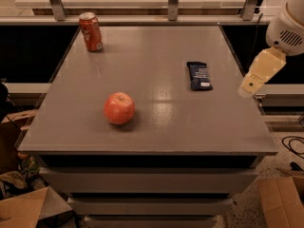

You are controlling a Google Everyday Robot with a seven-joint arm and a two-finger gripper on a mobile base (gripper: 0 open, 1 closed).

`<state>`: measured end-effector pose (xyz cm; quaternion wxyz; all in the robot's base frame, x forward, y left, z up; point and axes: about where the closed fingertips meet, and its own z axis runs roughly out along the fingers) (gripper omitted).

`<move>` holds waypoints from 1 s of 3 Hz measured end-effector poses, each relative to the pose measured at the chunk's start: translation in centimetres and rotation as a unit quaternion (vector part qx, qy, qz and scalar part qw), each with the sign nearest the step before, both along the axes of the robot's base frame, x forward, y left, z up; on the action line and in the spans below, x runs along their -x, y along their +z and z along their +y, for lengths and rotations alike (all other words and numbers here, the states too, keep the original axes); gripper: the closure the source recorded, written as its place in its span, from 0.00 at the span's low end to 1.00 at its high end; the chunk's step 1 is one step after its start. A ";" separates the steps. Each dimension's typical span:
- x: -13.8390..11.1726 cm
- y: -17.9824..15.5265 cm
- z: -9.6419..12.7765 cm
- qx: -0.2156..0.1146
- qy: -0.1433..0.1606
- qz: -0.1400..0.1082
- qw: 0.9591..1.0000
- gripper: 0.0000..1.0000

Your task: Move rxbar blueberry near coke can

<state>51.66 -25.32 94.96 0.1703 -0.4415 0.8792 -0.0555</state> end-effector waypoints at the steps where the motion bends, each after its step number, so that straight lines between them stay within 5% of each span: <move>1: -4.0 -3.2 0.3 -0.063 -0.090 -0.007 0.994 0.00; 2: -5.1 -3.2 0.6 -0.088 -0.131 -0.018 0.987 0.00; 3: -5.0 -3.3 0.6 -0.087 -0.131 -0.016 0.987 0.00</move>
Offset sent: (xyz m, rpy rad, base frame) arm 0.0314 0.0005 -0.0265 0.0948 -0.0059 -0.1442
